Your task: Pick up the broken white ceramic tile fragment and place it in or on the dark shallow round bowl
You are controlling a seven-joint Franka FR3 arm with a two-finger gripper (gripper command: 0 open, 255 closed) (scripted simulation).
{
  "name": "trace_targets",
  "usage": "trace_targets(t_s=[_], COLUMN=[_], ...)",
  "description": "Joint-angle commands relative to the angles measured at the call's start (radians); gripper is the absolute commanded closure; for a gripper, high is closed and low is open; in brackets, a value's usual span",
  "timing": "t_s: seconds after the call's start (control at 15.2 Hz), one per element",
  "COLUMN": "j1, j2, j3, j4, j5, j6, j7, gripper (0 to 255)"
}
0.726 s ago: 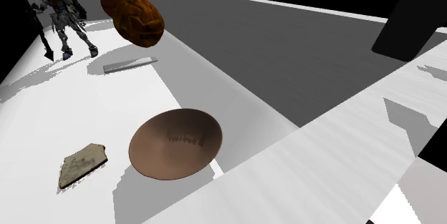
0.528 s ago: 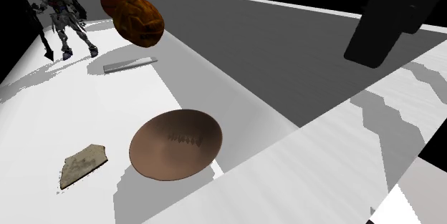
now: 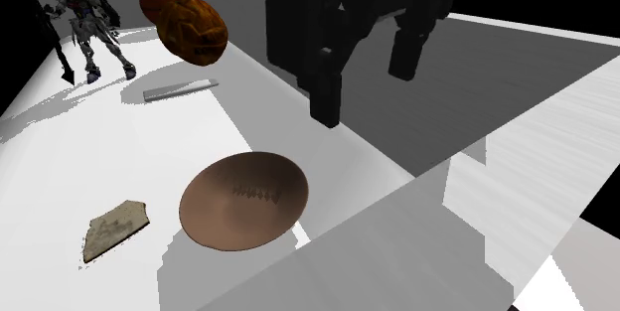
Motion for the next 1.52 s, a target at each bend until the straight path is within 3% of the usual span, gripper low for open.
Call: trace_targets(t_s=[0.0,0.73,1.45], j1=[0.009,0.055,0.141], j2=[0.06,0.429,0.843], j3=[0.023,0.134,0.195], j4=[0.01,0.212,0.565], j5=[0.004,-0.032,-0.148], j6=[0.046,0.183,0.198], j7=[0.019,0.13,0.239], gripper=[0,0,0])
